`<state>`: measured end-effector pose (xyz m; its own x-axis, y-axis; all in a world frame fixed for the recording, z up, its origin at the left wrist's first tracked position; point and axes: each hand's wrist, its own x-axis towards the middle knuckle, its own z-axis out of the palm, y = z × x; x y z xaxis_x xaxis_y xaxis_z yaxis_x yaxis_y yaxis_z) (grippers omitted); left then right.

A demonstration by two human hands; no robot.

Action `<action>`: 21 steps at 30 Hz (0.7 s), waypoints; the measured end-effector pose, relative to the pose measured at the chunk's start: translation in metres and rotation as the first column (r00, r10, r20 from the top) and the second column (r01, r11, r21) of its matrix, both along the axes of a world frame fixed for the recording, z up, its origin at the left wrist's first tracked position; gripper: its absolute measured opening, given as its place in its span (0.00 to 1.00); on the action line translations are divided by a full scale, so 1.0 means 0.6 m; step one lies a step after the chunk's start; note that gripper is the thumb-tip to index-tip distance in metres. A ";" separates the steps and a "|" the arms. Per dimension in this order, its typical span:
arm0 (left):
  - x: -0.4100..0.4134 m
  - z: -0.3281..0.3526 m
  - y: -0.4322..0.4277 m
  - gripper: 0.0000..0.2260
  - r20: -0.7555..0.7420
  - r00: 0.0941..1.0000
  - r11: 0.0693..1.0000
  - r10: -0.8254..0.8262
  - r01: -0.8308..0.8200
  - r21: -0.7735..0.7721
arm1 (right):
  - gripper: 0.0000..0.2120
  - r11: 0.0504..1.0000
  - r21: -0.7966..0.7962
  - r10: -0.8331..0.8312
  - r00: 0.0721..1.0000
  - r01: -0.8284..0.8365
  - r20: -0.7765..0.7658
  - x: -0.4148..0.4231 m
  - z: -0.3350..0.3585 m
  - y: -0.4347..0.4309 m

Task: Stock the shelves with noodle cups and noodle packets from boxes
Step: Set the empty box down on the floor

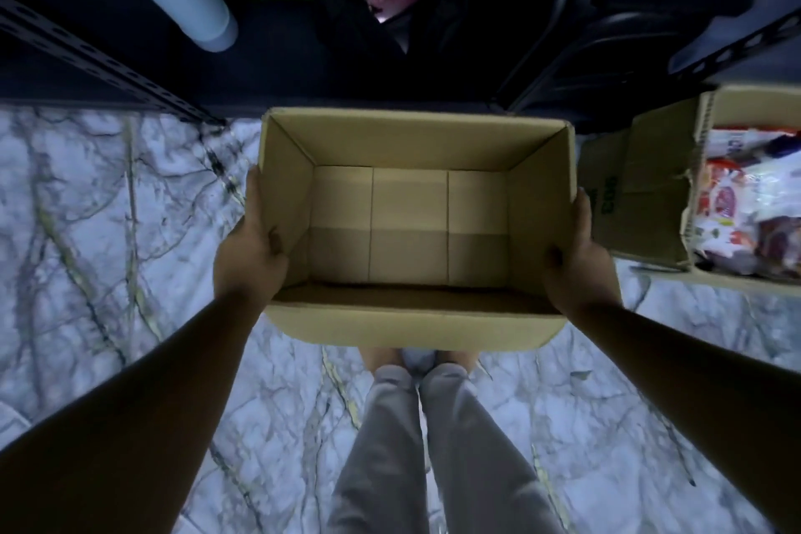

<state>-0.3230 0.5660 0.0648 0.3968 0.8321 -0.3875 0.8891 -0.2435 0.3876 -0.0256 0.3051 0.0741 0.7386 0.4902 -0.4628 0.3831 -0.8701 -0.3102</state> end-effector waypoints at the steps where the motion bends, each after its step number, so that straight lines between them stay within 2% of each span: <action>1: -0.013 0.025 0.005 0.42 -0.012 0.999 0.999 0.029 -0.029 -0.012 | 0.42 1.000 0.010 -0.024 1.000 0.025 -0.014 -0.003 0.028 -0.003; 4: -0.039 0.104 -0.046 0.41 -0.051 0.999 1.000 0.004 -0.004 0.006 | 0.41 0.999 -0.044 -0.020 1.000 0.020 -0.007 -0.022 0.117 -0.030; 9: -0.068 0.251 -0.069 0.42 -0.040 0.999 0.999 0.027 -0.029 -0.040 | 0.42 0.999 -0.022 -0.024 1.000 0.023 -0.012 -0.054 0.259 -0.055; 15: -0.103 0.419 -0.088 0.42 0.064 0.997 0.999 0.044 -0.045 0.012 | 0.46 0.997 0.075 -0.019 0.999 0.015 0.049 -0.087 0.422 -0.085; 21: -0.114 0.522 -0.082 0.45 0.156 0.987 0.998 -0.038 0.028 0.062 | 0.46 0.989 0.144 -0.044 0.992 0.026 0.121 -0.097 0.526 -0.094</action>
<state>-0.3915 0.5170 0.3777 0.4764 0.8374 -0.2680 0.8094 -0.2986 0.5056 -0.0840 0.2485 0.3899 0.8037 0.5169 -0.2948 0.3959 -0.8343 -0.3836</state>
